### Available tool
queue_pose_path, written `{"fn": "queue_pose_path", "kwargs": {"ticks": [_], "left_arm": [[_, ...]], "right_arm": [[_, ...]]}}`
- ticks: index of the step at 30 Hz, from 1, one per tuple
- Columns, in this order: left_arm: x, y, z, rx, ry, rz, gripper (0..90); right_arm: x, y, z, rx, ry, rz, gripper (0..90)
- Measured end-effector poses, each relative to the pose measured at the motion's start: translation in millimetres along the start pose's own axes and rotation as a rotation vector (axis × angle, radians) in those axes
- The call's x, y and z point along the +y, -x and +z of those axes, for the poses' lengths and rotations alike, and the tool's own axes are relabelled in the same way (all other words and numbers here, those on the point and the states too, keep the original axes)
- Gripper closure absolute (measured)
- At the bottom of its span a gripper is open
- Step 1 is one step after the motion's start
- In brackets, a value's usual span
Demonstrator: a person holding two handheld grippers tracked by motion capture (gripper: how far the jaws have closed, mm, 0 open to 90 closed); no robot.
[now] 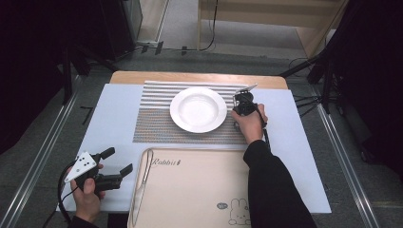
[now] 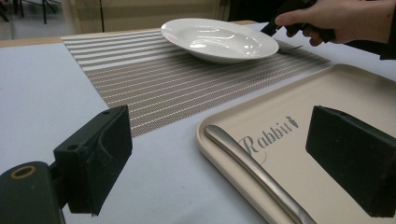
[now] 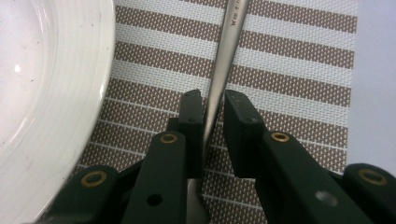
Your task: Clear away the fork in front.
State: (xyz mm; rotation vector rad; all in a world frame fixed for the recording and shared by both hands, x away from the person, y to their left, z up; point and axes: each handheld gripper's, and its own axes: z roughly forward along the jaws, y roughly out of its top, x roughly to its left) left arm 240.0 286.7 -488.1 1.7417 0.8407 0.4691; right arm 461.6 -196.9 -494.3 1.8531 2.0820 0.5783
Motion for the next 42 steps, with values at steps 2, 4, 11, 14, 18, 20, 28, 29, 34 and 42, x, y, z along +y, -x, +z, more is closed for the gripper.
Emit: {"fn": "queue_pose_path", "kwargs": {"ticks": [2, 4, 11, 14, 18, 20, 28, 29, 34, 42], "left_arm": [[0.0, 0.1, 0.1, 0.001, -0.001, 0.0, 6.5], [0.0, 0.2, 0.1, 0.001, -0.002, 0.001, 6.5], [-0.1, 0.4, 0.4, -0.001, -0.003, 0.003, 6.5], [0.1, 0.4, 0.5, -0.002, -0.001, 0.002, 6.5], [0.3, 0.6, 0.8, -0.003, -0.001, 0.003, 6.5], [0.3, 1.0, 1.1, -0.004, -0.001, 0.004, 6.5], [1.4, 0.6, -0.3, -0.007, 0.005, 0.0, 6.5], [1.5, 0.4, -0.3, -0.005, 0.003, 0.0, 6.5], [1.8, 0.8, -1.0, -0.004, 0.005, 0.0, 6.5], [2.6, 1.3, -0.1, 0.003, 0.0, 0.002, 6.5]], "right_arm": [[1.2, 2.6, 0.0, 0.018, -0.011, 0.005, 76.4], [1.7, 2.9, 0.1, 0.018, -0.014, 0.008, 77.5], [1.8, 4.4, 0.3, 0.013, -0.011, 0.03, 83.1], [2.5, 3.3, 0.4, 0.006, -0.015, 0.047, 83.0], [2.5, 3.1, 0.7, 0.003, -0.014, 0.026, 82.6], [2.1, 5.7, 0.7, 0.021, -0.012, 0.04, 82.9], [1.5, 9.0, 0.4, 0.044, -0.009, 0.043, 83.9], [1.5, 10.5, 0.5, 0.056, -0.007, 0.047, 83.9], [-3.6, 11.9, -0.4, 0.067, 0.026, 0.005, 83.9], [-15.8, 26.4, -8.1, 0.133, 0.095, 0.039, 83.9]]}}
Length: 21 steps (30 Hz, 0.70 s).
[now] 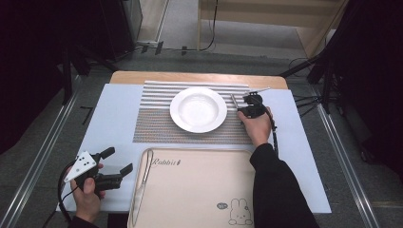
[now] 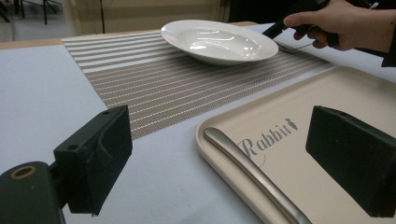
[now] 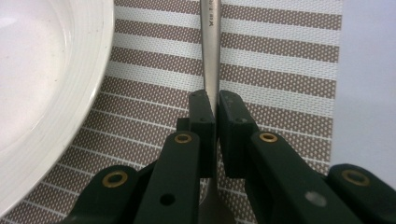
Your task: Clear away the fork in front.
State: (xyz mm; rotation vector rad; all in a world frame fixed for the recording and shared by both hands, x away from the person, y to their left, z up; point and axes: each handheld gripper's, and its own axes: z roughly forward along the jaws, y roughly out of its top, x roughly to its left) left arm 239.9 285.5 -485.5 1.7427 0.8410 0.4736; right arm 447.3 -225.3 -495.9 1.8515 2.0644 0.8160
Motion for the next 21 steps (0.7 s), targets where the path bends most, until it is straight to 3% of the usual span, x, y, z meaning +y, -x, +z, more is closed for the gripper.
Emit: {"fn": "queue_pose_path", "kwargs": {"ticks": [6, 10, 18, 21], "left_arm": [[2.4, 4.5, 2.3, -0.007, 0.003, 0.012, 6.5], [5.1, 9.5, 5.3, -0.008, -0.007, 0.05, 6.5], [15.2, 15.1, 7.0, -0.022, 0.003, 0.06, 6.5], [20.0, 20.6, 8.6, -0.017, 0.002, 0.093, 6.5]], "right_arm": [[-6.5, 2.0, -8.4, 0.015, 0.048, 0.003, 83.9], [-11.7, 2.2, -12.9, 0.048, 0.079, 0.002, 83.8], [-18.2, -1.6, -27.0, 0.094, 0.146, 0.005, 83.8], [-19.9, -2.6, -33.1, 0.106, 0.169, -0.004, 83.7]]}}
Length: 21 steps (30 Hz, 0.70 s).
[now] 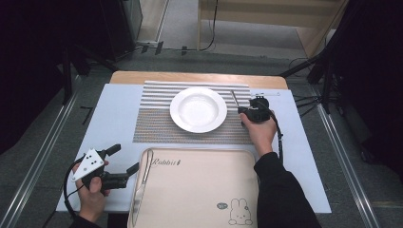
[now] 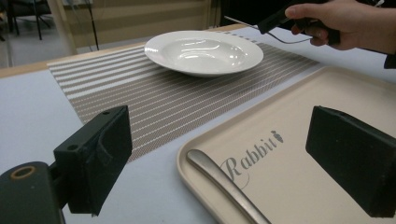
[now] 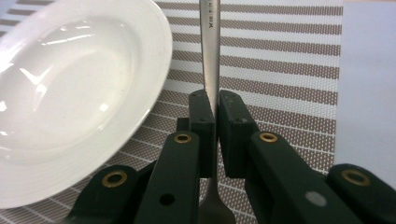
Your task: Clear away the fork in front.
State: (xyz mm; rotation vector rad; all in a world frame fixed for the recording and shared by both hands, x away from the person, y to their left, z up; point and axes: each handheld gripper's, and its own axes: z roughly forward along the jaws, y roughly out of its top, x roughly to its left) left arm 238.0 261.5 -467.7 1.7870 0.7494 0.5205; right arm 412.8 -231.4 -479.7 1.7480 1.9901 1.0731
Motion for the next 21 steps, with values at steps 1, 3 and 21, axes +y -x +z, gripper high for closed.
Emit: {"fn": "queue_pose_path", "kwargs": {"ticks": [1, 3, 21], "left_arm": [[1.8, 1.9, 0.5, -0.001, -0.003, 0.01, 6.5], [4.7, 5.1, 2.4, -0.008, 0.001, 0.019, 6.5], [31.9, 27.3, 36.7, -0.053, 0.017, 0.019, 12.5]], "right_arm": [[-0.3, -0.7, -2.5, 0.009, 0.007, 0.0, 83.8], [-1.4, -2.3, -7.3, 0.015, 0.024, -0.003, 83.8], [-20.9, -13.7, -35.4, 0.083, 0.114, -0.035, 83.7]]}}
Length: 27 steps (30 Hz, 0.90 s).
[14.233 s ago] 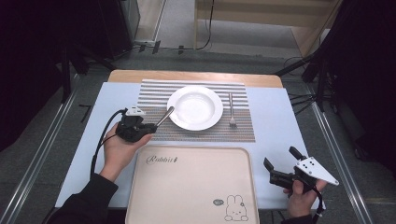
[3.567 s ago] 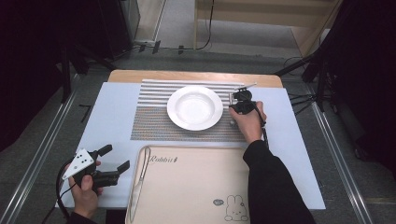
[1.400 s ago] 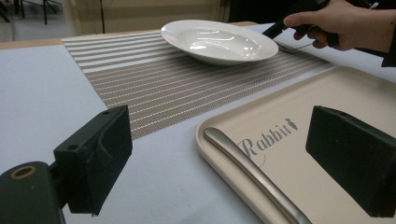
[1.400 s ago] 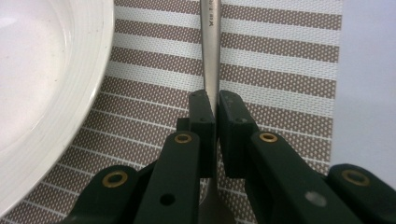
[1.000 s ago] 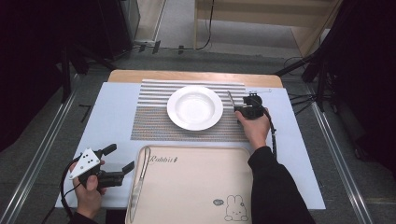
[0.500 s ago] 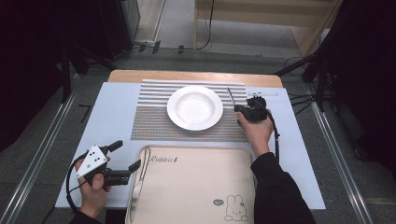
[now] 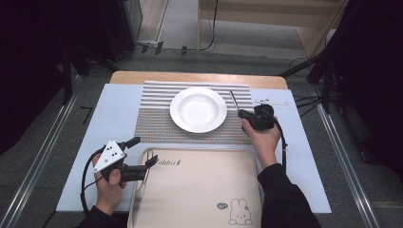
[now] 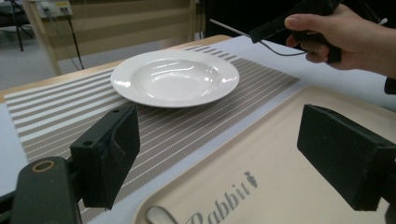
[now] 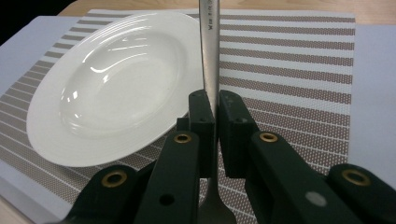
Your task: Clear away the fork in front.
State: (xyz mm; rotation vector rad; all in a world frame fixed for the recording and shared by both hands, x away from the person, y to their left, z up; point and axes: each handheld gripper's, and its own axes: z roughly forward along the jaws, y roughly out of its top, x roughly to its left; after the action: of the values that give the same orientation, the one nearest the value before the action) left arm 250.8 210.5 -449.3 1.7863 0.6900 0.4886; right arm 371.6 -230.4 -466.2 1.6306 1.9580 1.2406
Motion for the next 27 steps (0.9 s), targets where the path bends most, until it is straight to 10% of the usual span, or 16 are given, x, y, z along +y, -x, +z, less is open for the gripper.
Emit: {"fn": "queue_pose_path", "kwargs": {"ticks": [27], "left_arm": [[28.1, 24.4, 47.0, -0.122, 0.01, -0.035, 0.0]], "right_arm": [[-23.0, -26.9, -32.7, 0.1, 0.078, -0.057, 83.7]]}}
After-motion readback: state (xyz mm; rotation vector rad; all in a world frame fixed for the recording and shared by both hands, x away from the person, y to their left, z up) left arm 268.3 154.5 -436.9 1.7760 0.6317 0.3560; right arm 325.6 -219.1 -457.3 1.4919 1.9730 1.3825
